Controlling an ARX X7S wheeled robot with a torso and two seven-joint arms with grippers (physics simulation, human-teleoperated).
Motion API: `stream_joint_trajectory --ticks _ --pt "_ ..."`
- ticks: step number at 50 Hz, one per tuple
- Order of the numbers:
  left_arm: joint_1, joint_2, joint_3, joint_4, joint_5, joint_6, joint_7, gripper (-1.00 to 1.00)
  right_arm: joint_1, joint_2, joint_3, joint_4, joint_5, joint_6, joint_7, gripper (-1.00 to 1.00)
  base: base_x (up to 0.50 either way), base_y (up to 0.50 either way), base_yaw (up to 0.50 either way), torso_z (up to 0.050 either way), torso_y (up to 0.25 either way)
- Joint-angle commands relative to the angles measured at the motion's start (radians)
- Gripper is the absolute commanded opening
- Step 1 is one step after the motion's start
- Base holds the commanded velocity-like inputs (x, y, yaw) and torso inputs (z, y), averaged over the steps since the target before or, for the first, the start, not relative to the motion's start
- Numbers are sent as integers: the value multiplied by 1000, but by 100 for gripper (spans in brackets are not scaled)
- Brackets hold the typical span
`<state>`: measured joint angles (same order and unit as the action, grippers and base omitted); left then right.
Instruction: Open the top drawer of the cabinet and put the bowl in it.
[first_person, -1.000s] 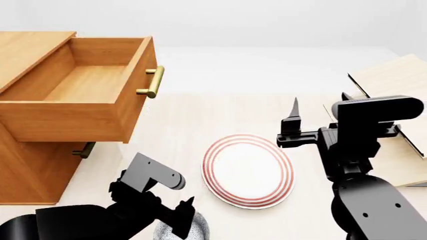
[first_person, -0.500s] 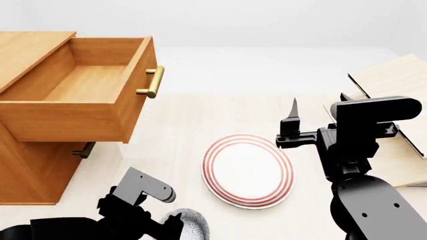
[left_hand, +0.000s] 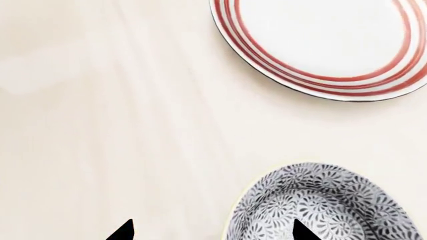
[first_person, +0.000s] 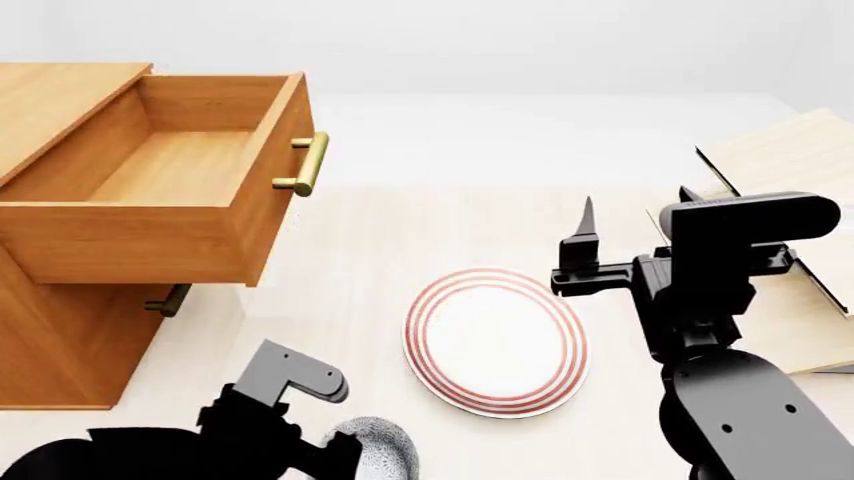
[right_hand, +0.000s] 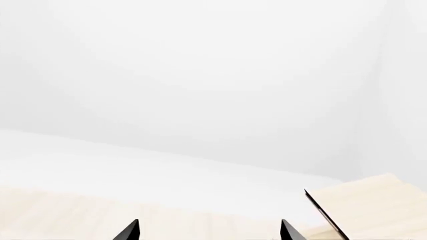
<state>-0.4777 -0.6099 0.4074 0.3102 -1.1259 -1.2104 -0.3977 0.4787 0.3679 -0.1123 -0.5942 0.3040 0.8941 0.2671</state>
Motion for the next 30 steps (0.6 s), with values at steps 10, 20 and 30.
stream_joint_trajectory --ticks 10,20,30 --pt "7 26 67 -78 57 41 49 100 -9 5 0 3 4 -10 4 100 0 0 0 0 0" --pt "5 36 85 -108 68 48 62 100 -11 5 -4 15 3 -21 5 100 0 0 0 0 0" --pt "6 42 102 -129 80 61 76 100 -15 6 -5 23 4 -30 6 100 0 0 0 0 0"
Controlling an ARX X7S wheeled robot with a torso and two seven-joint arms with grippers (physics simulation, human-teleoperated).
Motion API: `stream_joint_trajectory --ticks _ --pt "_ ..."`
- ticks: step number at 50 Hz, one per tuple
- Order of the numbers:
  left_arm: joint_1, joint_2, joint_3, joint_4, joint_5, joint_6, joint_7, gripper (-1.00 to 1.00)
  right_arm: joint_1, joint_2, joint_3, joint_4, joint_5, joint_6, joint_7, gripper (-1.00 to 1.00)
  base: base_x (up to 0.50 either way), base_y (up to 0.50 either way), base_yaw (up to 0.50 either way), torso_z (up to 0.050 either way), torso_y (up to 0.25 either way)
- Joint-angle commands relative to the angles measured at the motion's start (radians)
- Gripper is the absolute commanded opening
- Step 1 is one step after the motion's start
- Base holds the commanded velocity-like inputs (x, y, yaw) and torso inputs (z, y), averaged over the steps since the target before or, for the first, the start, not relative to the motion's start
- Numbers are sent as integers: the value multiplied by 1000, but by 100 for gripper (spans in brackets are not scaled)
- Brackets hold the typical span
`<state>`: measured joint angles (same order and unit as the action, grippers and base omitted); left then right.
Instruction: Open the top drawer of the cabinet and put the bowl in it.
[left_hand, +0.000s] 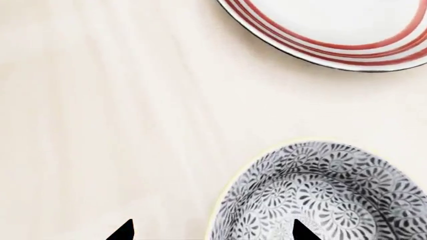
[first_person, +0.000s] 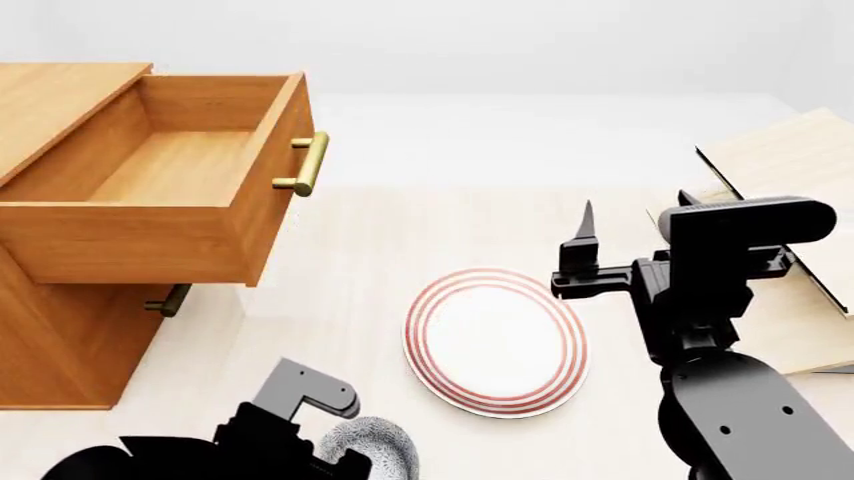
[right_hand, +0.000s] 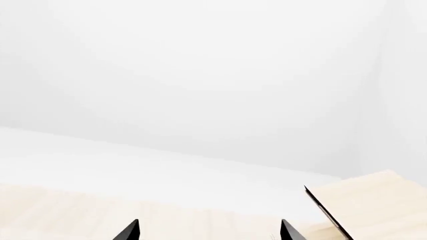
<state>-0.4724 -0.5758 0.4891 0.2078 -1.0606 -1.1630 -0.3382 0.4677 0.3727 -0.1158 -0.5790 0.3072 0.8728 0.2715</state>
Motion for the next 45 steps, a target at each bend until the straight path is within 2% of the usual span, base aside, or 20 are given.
stream_joint_trajectory --ticks 1,29,30,45 --pt "2 8 22 -29 17 16 18 100 -5 1 -1 8 1 -9 2 100 0 0 0 0 0" --pt "24 22 49 -89 36 51 45 100 -6 2 -9 22 3 -22 9 100 0 0 0 0 0" --pt "24 22 48 -89 35 51 45 -100 -5 2 -9 23 3 -22 9 100 0 0 0 0 0" --pt "20 21 39 -88 23 53 37 -100 -3 4 -12 24 7 -22 12 100 0 0 0 0 0"
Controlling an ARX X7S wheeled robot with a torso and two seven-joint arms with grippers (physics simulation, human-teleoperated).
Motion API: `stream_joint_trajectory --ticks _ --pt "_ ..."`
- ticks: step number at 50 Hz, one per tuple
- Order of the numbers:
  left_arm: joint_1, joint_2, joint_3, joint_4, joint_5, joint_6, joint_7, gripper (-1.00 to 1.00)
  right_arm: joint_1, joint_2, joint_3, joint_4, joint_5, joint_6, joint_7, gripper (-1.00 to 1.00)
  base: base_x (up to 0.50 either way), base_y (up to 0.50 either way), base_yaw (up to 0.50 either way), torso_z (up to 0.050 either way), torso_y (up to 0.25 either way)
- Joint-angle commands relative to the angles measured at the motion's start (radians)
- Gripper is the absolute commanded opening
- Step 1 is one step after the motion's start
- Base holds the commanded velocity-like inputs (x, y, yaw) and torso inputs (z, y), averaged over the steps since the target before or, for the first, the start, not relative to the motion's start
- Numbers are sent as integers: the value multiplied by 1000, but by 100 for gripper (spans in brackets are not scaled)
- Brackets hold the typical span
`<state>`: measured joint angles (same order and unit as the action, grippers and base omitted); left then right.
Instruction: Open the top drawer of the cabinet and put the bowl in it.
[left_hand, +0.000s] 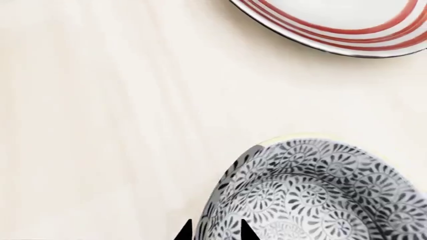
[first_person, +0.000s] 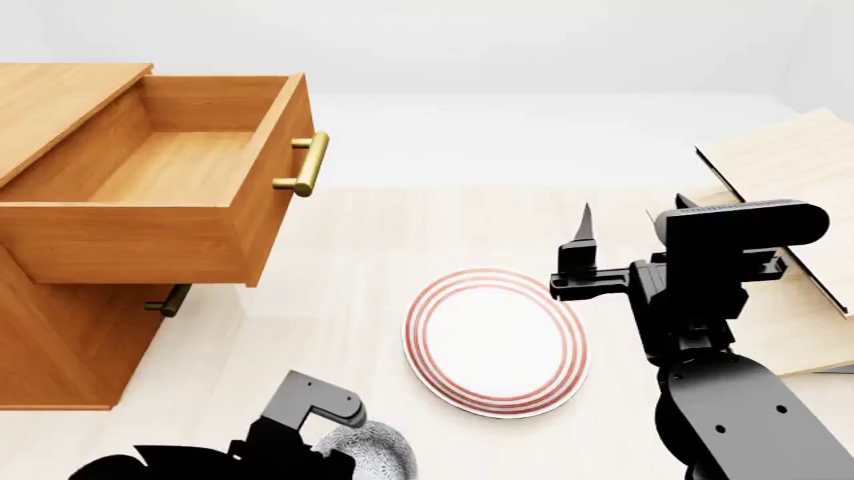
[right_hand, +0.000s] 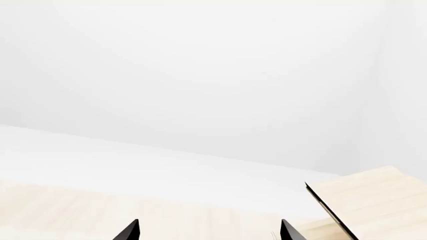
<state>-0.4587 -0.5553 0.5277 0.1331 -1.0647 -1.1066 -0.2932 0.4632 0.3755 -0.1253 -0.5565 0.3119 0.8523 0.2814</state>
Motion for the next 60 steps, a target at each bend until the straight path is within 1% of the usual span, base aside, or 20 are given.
stream_joint_trajectory --ticks 1,15,22,30,49,57,60 --pt "6 0 0 -14 27 -3 -8 -100 1 1 -2 3 2 -2 2 100 0 0 0 0 0" --pt "0 -4 -15 -5 14 3 -18 -100 -1 2 -4 7 4 -9 5 100 1 0 -1 0 0" --pt "-11 -20 -34 58 3 18 -20 -100 -1 3 -4 5 7 -8 7 100 0 0 0 0 0" --pt "-17 -30 -88 125 -52 20 -52 -100 -2 5 0 -5 12 -4 10 100 0 0 0 0 0" --pt "-29 -40 -116 183 -107 4 -90 -100 -3 10 2 -12 18 -2 15 100 0 0 0 0 0" --pt "-50 -41 -133 232 -152 -18 -124 -100 2 14 15 -29 27 14 21 100 0 0 0 0 0" --pt "-67 -41 -148 261 -196 -39 -151 -100 4 16 23 -34 31 21 25 100 0 0 0 0 0"
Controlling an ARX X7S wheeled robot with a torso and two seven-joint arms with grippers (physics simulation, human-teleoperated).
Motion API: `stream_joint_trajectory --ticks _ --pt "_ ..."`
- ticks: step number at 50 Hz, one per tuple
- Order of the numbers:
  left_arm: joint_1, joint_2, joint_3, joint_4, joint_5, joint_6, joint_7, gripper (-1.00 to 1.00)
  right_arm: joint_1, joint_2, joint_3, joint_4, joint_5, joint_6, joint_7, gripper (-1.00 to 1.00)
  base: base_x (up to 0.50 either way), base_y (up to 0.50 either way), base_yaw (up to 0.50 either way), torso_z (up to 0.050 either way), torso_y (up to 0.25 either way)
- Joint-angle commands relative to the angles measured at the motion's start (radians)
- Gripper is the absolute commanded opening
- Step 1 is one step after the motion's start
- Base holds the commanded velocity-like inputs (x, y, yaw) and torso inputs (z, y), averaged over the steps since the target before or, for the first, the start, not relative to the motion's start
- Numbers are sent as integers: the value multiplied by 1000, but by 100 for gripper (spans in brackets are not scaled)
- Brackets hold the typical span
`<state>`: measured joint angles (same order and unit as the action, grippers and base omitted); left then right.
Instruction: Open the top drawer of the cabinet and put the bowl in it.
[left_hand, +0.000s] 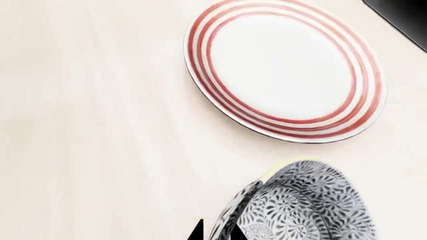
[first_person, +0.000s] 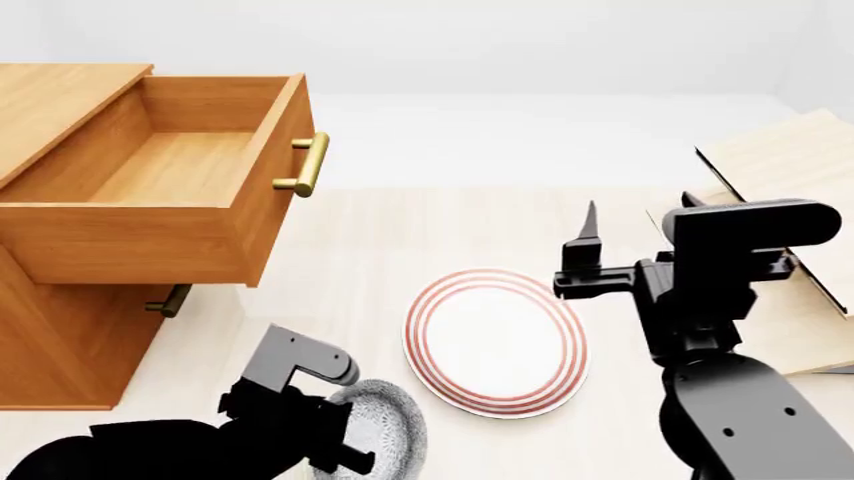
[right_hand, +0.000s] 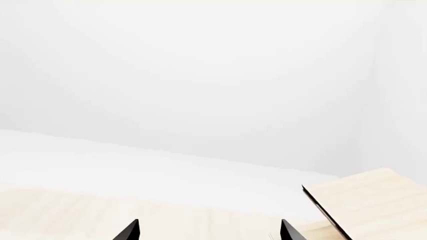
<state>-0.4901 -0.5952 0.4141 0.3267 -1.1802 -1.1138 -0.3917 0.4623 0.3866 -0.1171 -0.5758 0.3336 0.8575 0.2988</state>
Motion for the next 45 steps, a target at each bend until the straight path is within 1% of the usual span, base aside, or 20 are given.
stream_joint_trajectory --ticks 1,5,8,13,25,35,45 --pt "-44 -1 -40 76 -97 -41 -65 -100 6 6 18 -17 11 17 8 100 0 0 0 0 0" --pt "-68 4 -69 112 -172 -60 -108 -100 4 6 37 -21 19 18 10 100 0 0 0 0 0" --pt "-94 9 -92 164 -259 -78 -166 -100 -3 8 47 -22 22 16 12 100 0 0 0 0 0" --pt "-158 19 -106 195 -344 -95 -240 -100 -8 7 58 -37 31 23 16 100 0 0 0 0 0" --pt "-345 33 -96 224 -553 -115 -424 -100 -15 18 88 -71 49 45 25 100 0 0 0 0 0" --pt "-512 67 -63 204 -685 -92 -536 -100 -18 20 86 -75 52 42 27 100 0 0 0 0 0" --pt "-650 97 -46 163 -752 -62 -596 -100 -19 22 87 -82 56 44 30 100 0 0 0 0 0"
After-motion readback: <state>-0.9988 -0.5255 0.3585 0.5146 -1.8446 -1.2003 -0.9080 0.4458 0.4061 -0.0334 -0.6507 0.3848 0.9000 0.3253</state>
